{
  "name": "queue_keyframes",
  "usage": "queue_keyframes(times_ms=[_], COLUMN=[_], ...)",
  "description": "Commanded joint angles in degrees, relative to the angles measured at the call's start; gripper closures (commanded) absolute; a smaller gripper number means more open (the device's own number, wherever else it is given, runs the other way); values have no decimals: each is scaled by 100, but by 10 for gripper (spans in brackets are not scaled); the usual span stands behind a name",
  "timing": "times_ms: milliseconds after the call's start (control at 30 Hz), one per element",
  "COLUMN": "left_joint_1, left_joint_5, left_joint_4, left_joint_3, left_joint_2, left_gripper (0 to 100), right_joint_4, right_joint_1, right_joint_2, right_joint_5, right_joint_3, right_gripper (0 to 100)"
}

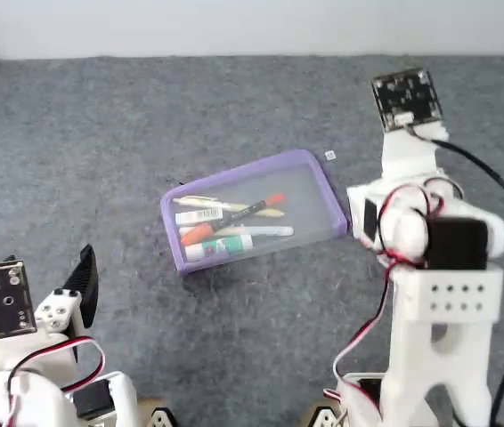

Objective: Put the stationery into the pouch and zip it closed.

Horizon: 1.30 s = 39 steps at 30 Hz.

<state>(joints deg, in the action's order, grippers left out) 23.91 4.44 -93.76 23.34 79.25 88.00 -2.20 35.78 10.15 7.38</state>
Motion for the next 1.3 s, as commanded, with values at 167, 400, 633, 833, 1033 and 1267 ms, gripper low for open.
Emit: queue_keyframes(times_ms=[167,400,633,833,1033,1267], left_joint_1=[-229,-237,-237,-237,-246,-993], left_joint_5=[-563,-1011,-1292,-1284,-1301,-686], left_joint_4=[229,264,422,862,1292,1618], left_joint_3=[286,875,1965,3547,4066,4673], left_joint_2=[-18,-18,607,2409,2295,2286], left_gripper=[850,987,987,987,987,987], right_joint_4=[4,-567,-1138,-1174,-1174,-1130], right_joint_1=[22,48,48,57,48,48], right_joint_2=[1877,3881,6273,6642,6747,6818], right_joint_5=[-431,-651,-624,-642,-615,-615], right_joint_3=[1565,3675,5943,6611,7218,8132], right_gripper=[990,990,991,991,990,990])
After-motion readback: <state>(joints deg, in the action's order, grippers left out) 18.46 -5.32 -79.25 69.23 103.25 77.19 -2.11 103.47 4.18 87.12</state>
